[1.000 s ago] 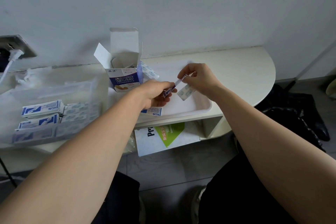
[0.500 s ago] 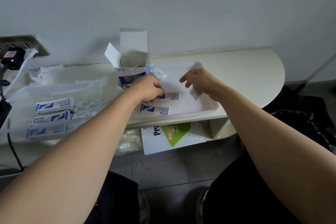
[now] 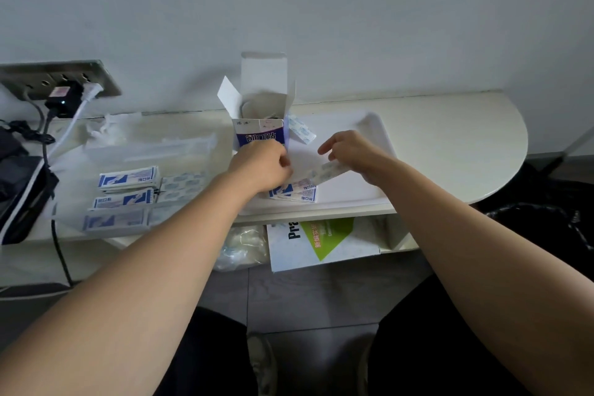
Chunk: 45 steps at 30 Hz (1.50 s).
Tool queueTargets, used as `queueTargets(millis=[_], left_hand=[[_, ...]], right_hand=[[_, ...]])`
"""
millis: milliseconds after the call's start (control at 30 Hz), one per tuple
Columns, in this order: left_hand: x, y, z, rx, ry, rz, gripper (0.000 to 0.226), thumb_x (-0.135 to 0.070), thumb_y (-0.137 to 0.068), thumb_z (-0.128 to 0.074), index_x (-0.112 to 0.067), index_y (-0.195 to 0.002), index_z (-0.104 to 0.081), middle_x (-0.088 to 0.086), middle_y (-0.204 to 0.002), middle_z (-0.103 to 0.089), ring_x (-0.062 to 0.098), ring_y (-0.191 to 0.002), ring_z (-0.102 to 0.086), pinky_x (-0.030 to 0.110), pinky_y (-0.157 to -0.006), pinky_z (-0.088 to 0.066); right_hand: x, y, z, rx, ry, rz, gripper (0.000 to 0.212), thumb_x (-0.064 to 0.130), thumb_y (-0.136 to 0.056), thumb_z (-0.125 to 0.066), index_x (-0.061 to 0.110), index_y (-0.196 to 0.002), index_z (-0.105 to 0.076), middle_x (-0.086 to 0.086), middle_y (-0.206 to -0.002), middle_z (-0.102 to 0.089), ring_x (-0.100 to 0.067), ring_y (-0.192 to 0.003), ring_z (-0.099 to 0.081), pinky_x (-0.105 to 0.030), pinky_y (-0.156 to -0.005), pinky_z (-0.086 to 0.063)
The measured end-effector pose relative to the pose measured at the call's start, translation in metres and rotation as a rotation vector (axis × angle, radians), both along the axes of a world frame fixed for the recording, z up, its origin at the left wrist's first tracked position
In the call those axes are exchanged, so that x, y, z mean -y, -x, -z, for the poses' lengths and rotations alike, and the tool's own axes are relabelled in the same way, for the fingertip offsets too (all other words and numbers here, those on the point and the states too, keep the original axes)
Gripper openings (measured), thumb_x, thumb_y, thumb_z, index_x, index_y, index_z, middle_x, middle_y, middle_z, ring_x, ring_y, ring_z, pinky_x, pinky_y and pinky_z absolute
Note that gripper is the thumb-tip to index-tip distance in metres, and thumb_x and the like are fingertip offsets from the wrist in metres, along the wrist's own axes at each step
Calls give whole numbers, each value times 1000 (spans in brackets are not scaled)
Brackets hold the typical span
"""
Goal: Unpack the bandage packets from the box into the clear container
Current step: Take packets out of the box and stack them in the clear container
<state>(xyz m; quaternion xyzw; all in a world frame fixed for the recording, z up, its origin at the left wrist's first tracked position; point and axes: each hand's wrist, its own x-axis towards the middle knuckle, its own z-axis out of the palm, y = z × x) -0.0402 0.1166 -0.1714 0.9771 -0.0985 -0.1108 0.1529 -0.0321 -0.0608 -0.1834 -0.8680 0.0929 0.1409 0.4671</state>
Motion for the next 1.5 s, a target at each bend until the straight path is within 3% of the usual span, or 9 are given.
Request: queueTargets(millis=[100, 167, 333, 533, 733, 967, 1167, 1333, 1500], left_hand=[[13, 1, -1, -164, 393, -160, 40, -36, -99, -34, -13, -95, -66, 5, -89, -70, 29, -85, -65, 40, -80, -54], [17, 2, 0, -235, 500, -168, 41, -45, -98, -40, -12, -95, -63, 4, -81, -70, 27, -71, -66, 39, -72, -56], [2, -5, 15, -212, 381, -100, 16, -20, -88, -63, -6, -83, -69, 11, -71, -71, 23, -58, -60, 36, -64, -54], [-3, -10, 20, -182, 227, -92, 27, -48, -75, -74, -24, -77, -61, 0, -87, -70, 19, -85, -64, 34, -80, -53], [0, -9, 24, -167, 159, -25, 38, -46, -68, -80, -19, -88, -63, -2, -87, -68, 18, -82, -63, 30, -71, -49], [8, -7, 24, -194, 61, -5, 57, -60, -62, -79, -14, -93, -64, 1, -91, -67, 20, -87, -61, 31, -70, -48], [12, -4, 28, -180, 1, 1, 52, -50, -62, -84, -16, -97, -64, 0, -98, -65, 20, -87, -59, 29, -69, -44], [14, -8, 29, -198, -8, -10, 52, -45, -60, -86, -14, -97, -67, 3, -95, -68, 22, -86, -63, 33, -75, -53], [14, -8, 26, -214, 32, -17, 40, -39, -61, -86, -16, -90, -70, 1, -88, -70, 20, -80, -65, 32, -73, -55]], right_hand=[[-4, -3, 5, 46, -15, 30, 34, -3, -86, -39, 15, -93, -67, 0, -82, -53, -15, -77, -47, -23, -63, -38], [-7, -8, 9, 40, -86, 43, 33, -3, -84, -42, 18, -82, -67, -2, -77, -54, -18, -74, -47, -29, -68, -39], [-17, -15, 18, 80, -55, -36, 35, -2, -86, -40, 15, -93, -69, -6, -83, -61, -19, -71, -49, -33, -67, -42], [-32, -28, 27, 216, 129, -69, 38, -3, -85, -39, 16, -99, -69, -7, -93, -61, -20, -78, -54, -26, -62, -42], [-25, -43, 45, 320, 379, 13, 45, 29, -87, -61, 13, -128, -50, -14, -126, -47, -29, -116, -47, -37, -94, -42], [-41, -55, 54, 317, 599, 36, 44, 40, -88, -60, 9, -119, -54, -13, -123, -47, -31, -117, -44, -40, -90, -41], [-33, -58, 47, 288, 324, 86, 35, 51, -86, -60, 19, -73, -55, 0, -80, -57, -21, -75, -53, -29, -58, -37], [-4, -40, 25, 197, 65, -62, 9, 23, -85, -67, 14, -83, -66, 3, -67, -59, -12, -61, -45, -23, -52, -33], [30, -14, 8, 132, 66, -208, 6, 16, -89, -62, 12, -87, -66, -3, -72, -60, -12, -64, -49, -25, -60, -39]])
